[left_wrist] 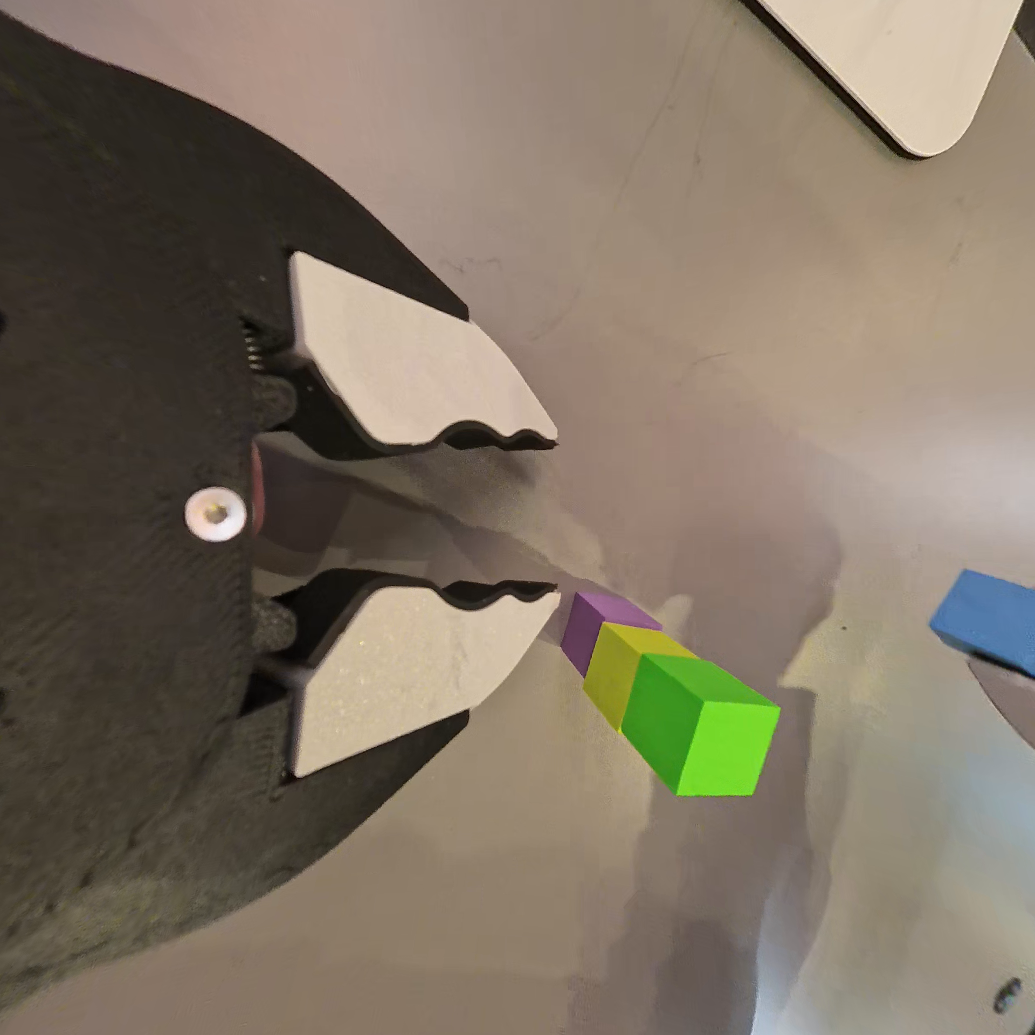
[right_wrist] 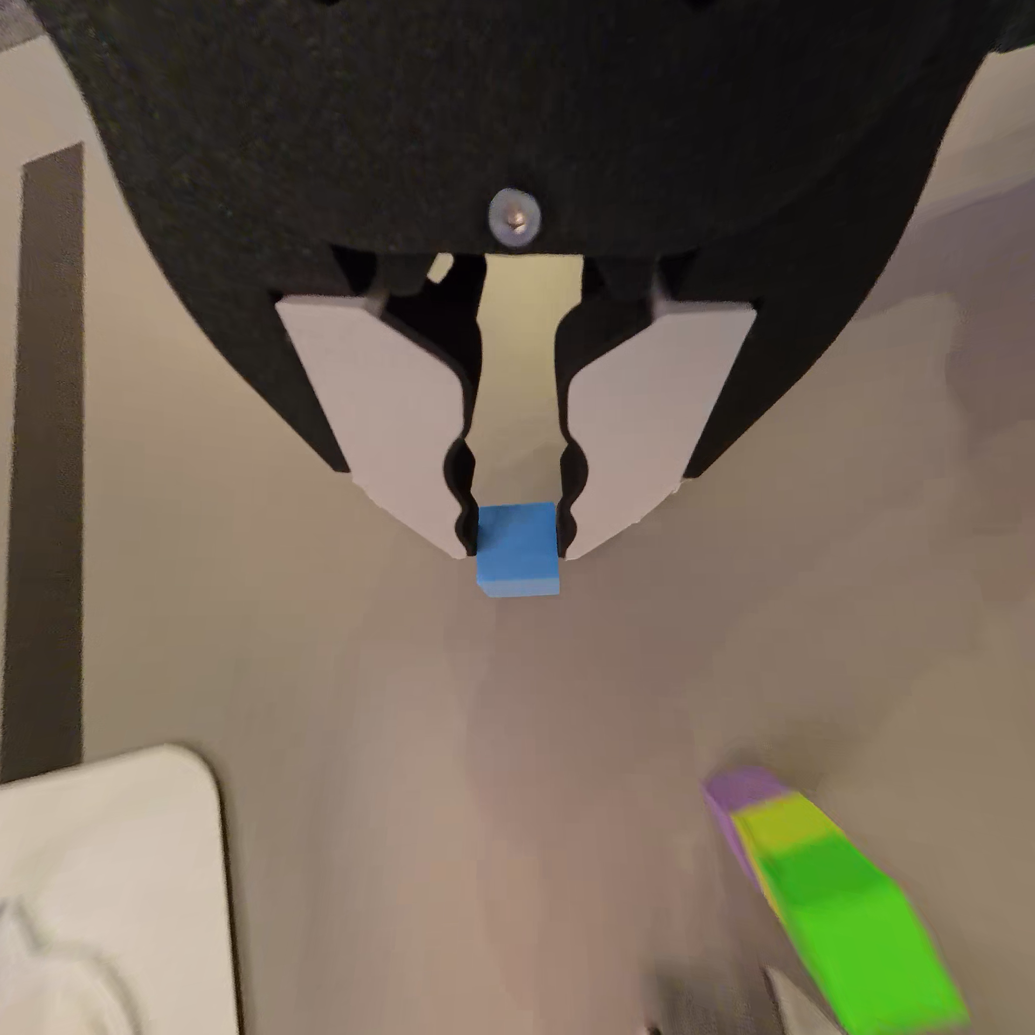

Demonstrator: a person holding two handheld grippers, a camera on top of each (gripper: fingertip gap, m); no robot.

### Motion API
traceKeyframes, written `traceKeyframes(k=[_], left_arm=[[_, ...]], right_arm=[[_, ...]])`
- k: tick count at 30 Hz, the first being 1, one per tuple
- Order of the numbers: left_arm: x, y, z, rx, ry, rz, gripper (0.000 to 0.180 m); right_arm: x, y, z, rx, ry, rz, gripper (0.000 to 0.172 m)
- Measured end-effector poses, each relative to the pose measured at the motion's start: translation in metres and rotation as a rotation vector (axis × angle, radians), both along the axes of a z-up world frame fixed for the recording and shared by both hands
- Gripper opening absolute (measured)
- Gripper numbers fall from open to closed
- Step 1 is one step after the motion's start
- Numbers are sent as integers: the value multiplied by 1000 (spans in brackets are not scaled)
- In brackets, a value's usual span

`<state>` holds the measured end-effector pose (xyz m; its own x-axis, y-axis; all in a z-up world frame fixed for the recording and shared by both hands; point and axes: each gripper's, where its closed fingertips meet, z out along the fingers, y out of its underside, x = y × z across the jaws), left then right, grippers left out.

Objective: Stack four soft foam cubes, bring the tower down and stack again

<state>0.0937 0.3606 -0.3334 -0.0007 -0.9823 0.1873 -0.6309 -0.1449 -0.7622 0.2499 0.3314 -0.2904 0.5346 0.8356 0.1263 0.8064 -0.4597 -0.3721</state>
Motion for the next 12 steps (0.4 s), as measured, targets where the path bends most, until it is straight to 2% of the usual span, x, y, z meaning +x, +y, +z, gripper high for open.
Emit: traceKeyframes(k=[1, 7, 12], left_arm=[[0, 0, 0, 1, 1, 0, 44], [0, 0, 0, 2, -1, 1, 44], [0, 0, 0, 1, -1, -1, 44]], right_arm=[[-12, -1, 10, 11, 11, 27, 26], [-79, -10, 57, 53, 50, 167, 26], [-117, -21, 61, 30, 21, 258, 26]])
